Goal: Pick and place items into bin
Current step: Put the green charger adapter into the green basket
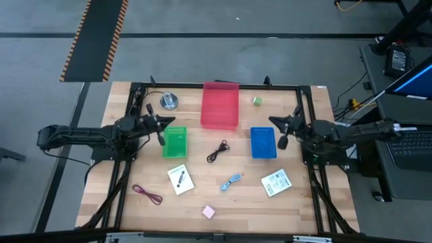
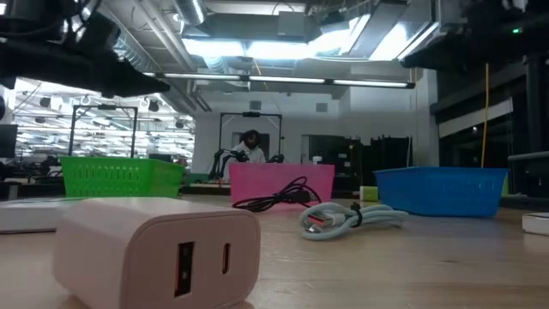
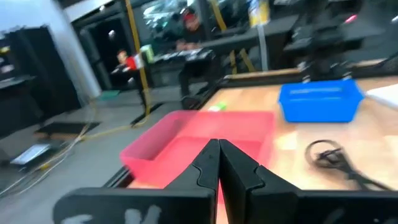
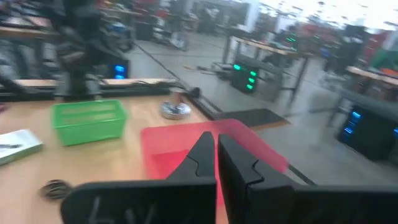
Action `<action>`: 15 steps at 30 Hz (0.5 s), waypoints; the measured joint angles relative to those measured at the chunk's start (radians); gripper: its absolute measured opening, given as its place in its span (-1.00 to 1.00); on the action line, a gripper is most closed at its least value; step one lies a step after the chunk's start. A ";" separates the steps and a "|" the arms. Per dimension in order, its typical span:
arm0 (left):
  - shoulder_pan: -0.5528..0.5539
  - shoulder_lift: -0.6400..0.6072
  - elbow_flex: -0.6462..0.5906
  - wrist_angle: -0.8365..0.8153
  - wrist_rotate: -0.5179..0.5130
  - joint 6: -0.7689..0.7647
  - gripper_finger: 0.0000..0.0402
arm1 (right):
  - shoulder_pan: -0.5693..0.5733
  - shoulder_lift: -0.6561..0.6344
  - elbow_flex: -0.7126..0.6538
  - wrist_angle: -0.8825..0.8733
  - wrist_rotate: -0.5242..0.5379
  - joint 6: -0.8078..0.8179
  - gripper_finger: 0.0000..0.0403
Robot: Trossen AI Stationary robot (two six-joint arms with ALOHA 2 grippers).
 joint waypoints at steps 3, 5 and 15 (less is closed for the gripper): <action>0.029 0.081 0.051 0.000 0.032 -0.028 -0.98 | -0.062 0.050 0.016 -0.003 -0.002 0.029 -0.99; 0.046 0.139 0.089 -0.007 0.078 -0.031 -0.98 | -0.095 0.081 0.025 -0.005 -0.007 0.055 -0.99; 0.124 0.348 0.261 -0.146 0.147 0.009 -0.98 | -0.190 0.277 0.161 -0.088 -0.111 0.073 -0.98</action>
